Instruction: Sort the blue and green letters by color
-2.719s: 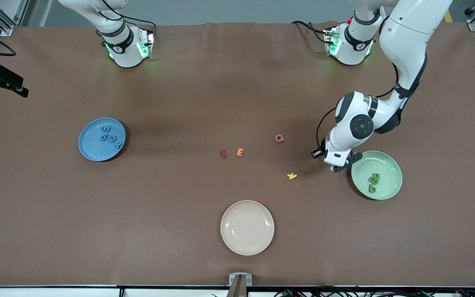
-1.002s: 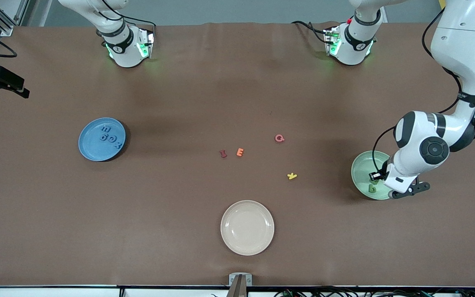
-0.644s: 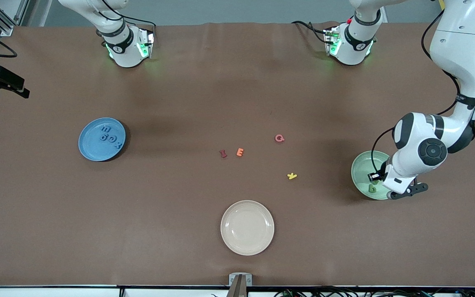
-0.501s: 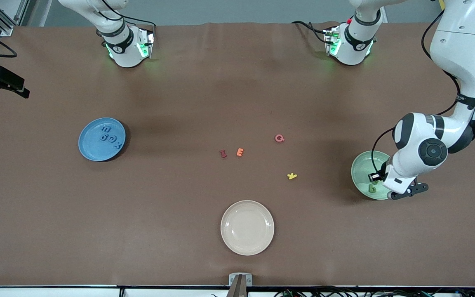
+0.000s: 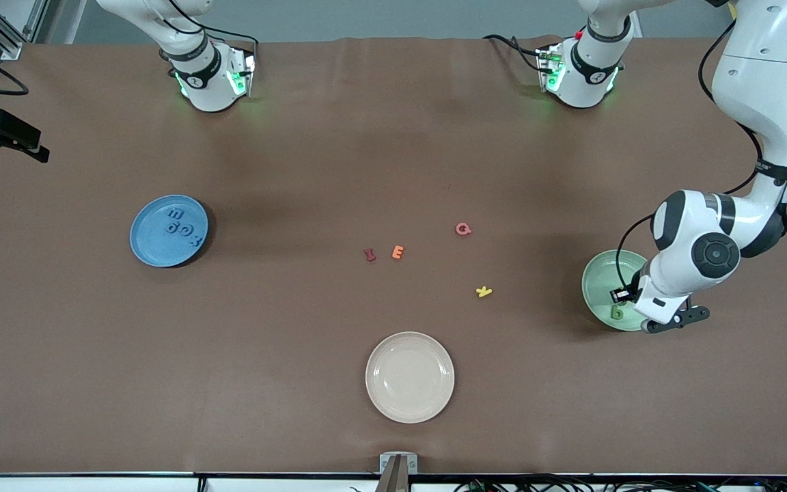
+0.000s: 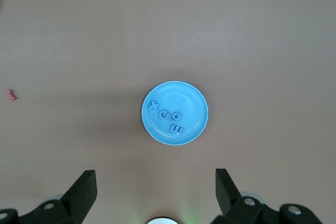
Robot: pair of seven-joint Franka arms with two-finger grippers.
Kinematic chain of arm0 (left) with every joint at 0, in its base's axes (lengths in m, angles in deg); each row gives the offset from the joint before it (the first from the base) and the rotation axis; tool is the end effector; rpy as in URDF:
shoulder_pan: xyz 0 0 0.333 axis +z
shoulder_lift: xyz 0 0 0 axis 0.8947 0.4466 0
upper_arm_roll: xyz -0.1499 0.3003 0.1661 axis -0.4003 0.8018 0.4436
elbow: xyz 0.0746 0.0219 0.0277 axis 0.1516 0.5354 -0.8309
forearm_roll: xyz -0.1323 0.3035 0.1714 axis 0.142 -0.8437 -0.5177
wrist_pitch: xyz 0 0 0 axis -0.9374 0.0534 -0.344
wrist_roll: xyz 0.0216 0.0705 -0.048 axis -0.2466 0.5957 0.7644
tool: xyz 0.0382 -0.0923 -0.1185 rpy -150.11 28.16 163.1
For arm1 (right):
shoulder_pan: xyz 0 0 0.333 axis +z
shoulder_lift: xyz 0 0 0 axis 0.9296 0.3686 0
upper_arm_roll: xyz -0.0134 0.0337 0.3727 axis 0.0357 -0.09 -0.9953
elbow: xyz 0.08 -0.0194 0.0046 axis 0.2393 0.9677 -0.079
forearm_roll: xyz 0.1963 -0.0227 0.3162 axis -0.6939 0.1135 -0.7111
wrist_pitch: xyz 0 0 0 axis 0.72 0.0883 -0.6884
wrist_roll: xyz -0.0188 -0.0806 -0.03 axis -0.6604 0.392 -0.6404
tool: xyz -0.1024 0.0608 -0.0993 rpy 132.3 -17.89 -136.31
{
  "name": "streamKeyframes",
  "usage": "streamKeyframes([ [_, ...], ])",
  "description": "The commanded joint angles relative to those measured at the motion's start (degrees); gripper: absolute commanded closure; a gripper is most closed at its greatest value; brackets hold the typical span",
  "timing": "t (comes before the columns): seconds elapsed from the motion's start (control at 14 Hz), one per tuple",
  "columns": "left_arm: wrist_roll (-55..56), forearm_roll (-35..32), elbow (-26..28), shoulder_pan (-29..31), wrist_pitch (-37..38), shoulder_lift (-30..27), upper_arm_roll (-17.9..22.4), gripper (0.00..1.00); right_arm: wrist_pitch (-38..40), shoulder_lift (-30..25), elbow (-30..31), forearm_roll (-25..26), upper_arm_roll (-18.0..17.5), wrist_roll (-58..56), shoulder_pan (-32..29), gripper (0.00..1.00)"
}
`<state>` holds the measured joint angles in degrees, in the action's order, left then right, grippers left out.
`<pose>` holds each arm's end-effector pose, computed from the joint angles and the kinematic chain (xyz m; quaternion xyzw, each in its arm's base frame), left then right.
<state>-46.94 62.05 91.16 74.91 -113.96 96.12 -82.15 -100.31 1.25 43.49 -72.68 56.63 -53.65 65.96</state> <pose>0.6499 -0.0052 0.2315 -0.9910 -0.1249 0.0110 0.0465 0.4906 -0.0364 0.6548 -0.9995 0.0053 0.0275 0.0108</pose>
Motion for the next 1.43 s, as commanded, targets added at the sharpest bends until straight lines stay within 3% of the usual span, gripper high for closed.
streamKeyframes([
  [0.0,-0.2,-1.2,-1.1,0.8,-0.1,0.6,-0.3,0.0,-0.1,-1.4,1.5,-0.5,-0.6,0.1,-0.9,0.0],
  [0.36,-0.1,-1.3,-1.1,0.3,1.2,-2.2,-0.6,0.0,-0.3,-1.4,1.5,-0.5,-0.6,0.1,-0.9,0.0],
  [0.72,-4.1,-0.4,-2.6,0.6,9.9,-11.3,-3.9,0.0,-0.2,-1.5,1.6,-0.5,-0.6,0.1,-0.9,0.0],
  [0.86,-5.3,0.0,-7.0,0.6,15.3,-13.6,-4.8,0.0,-0.1,-1.5,1.6,-0.5,-0.6,0.1,-0.9,0.0],
  [1.14,-9.5,6.8,-20.2,0.5,30.0,-14.1,-4.9,0.0,-0.1,-1.5,1.7,-0.5,-0.6,0.1,-0.9,0.0],
  [1.36,-11.0,11.4,-25.3,1.2,35.8,-17.2,-4.6,0.0,0.1,-1.5,1.7,-0.5,-0.6,0.1,-1.0,0.0],
])
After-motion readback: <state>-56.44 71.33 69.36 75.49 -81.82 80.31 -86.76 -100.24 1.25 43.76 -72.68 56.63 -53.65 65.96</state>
